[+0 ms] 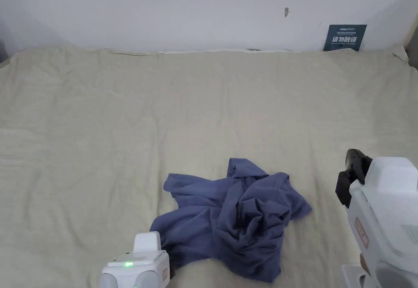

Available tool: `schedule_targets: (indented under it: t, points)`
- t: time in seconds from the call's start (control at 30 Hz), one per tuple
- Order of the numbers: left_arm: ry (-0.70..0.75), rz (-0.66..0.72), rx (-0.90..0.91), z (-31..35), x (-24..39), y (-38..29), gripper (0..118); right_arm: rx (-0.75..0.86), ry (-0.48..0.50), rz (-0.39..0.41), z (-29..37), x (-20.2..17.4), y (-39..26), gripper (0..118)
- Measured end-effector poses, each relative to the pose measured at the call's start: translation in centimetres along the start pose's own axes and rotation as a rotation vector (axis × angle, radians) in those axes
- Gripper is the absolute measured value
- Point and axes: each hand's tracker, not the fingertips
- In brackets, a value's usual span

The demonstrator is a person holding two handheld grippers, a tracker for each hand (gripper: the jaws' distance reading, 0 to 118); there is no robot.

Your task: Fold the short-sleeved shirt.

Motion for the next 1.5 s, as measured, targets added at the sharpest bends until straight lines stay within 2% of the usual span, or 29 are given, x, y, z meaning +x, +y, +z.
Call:
schedule_targets:
  t: [0.1,0.27,0.37,0.43,0.47,0.53,0.57,0.6,0.63,0.73,0.77,0.87,0.93,1.0,1.03,1.07,1.13,1.27,1.33,1.5]
  points:
    - [-0.025,0.004,-0.009,-0.4,-0.9,0.5,5,-0.042,-0.004,-0.012,-1.6,0.4,-0.8,2]
    - [-0.16,0.031,0.113,3.6,-1.7,2.1,4,-0.218,0.024,-0.012,-7.2,1.0,-2.4,4]
    - [-0.175,0.024,0.175,4.1,-2.3,3.2,4,-0.347,0.077,-0.018,-11.8,1.2,-3.5,29]
    - [-0.214,0.055,0.201,3.6,-2.8,3.8,4,-0.44,0.107,-0.034,-15.4,1.1,-4.3,38]
    - [-0.236,0.082,0.203,3.4,-3.0,4.2,4,-0.48,0.114,-0.056,-17.1,1.0,-4.8,47]
    - [-0.263,0.115,0.202,3.2,-3.5,4.9,3,-0.577,0.112,-0.086,-20.8,0.6,-5.7,81]
    - [-0.266,0.12,0.202,3.2,-3.4,5.1,3,-0.625,0.121,-0.109,-22.4,0.4,-6.3,106]
    - [-0.267,0.12,0.203,3.0,-3.5,5.3,3,-0.671,0.124,-0.107,-23.9,0.2,-6.9,117]
    - [-0.272,0.12,0.204,2.9,-3.6,5.4,3,-0.689,0.13,-0.113,-25.1,-0.3,-7.5,118]
    - [-0.282,0.103,0.198,2.1,-4.0,5.6,3,-0.751,0.136,-0.091,-27.8,-1.5,-9.2,114]
    - [-0.283,0.096,0.197,2.0,-4.1,5.6,3,-0.787,0.129,-0.074,-28.3,-2.1,-9.7,107]
    - [-0.288,0.092,0.185,1.6,-4.2,5.5,3,-0.824,0.155,-0.05,-29.1,-3.3,-10.9,63]
    - [-0.291,0.093,0.18,1.5,-4.4,5.4,3,-0.812,0.21,-0.062,-29.1,-3.2,-11.4,58]
    - [-0.289,0.097,0.176,1.2,-4.6,5.0,3,-0.778,0.208,-0.002,-28.4,-4.0,-10.7,43]
    - [-0.291,0.101,0.174,1.1,-4.7,4.9,3,-0.78,0.232,0.031,-27.0,-4.7,-9.9,22]
    - [-0.293,0.104,0.172,1.1,-4.7,4.9,3,-0.78,0.235,0.042,-26.6,-5.0,-9.6,7]
    - [-0.295,0.112,0.174,1.5,-4.4,5.0,3,-0.721,0.214,0.095,-25.1,-5.4,-8.5,7]
    - [-0.316,0.137,0.208,2.9,-4.5,6.0,3,-0.588,0.211,0.078,-21.9,-3.3,-4.8,7]
    - [-0.325,0.148,0.24,3.6,-4.8,7.1,3,-0.511,0.213,0.105,-20.0,-2.0,-2.1,7]
    - [-0.329,0.186,0.357,6.2,-6.1,12.5,3,-0.31,0.189,0.088,-15.1,1.1,5.5,7]
